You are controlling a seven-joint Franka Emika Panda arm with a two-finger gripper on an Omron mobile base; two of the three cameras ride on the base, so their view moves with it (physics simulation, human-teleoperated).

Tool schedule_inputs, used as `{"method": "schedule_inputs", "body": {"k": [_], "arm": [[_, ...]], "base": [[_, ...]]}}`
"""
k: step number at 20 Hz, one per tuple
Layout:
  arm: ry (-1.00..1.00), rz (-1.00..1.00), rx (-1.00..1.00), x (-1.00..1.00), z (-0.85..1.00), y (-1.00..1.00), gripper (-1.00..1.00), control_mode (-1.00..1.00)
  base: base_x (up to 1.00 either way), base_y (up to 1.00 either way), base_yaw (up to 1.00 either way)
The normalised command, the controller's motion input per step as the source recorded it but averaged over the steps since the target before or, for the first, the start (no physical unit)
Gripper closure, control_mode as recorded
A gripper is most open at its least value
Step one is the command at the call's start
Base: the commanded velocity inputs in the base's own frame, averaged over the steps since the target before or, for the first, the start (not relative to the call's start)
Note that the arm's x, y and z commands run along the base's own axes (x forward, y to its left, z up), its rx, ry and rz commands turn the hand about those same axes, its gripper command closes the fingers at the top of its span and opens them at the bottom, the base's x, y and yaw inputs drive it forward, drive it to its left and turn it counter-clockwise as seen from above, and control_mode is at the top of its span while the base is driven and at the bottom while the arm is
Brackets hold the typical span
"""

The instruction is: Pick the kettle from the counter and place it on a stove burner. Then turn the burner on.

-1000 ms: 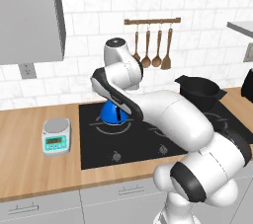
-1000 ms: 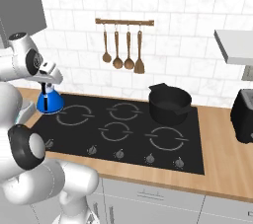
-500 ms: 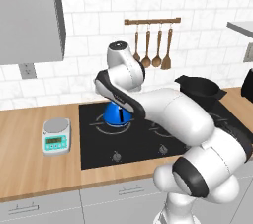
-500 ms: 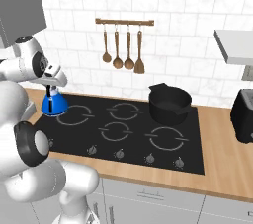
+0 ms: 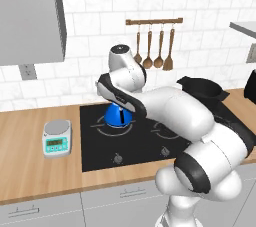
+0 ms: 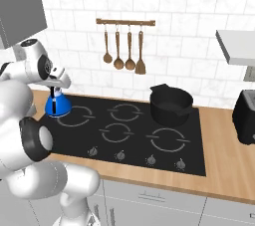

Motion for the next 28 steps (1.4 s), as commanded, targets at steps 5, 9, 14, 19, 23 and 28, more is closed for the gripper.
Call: {"method": "schedule_inputs", "body": {"k": [5,9,14,19,23,28], "arm": [[0.0,0.0,0.0,0.42,-0.14,-0.01,1.0,-1.0],[0.0,0.03,0.0,0.63,-0.19,0.0,1.0,-1.0],[0.03,0.03,0.0,0.34,-0.2,-0.01,1.0,-1.0],[0.06,0.0,0.0,0.0,-0.39,0.0,1.0,-1.0],[0.01,0.0,0.0,0.0,-0.53,0.0,1.0,-1.0],[0.0,0.0,0.0,0.0,-0.38,0.0,1.0,-1.0]], "base": [[0.0,0.0,0.0],[0.0,0.0,0.0],[0.0,0.0,0.0],[0.0,0.0,0.0],[0.0,0.0,0.0],[0.0,0.0,0.0]]}}
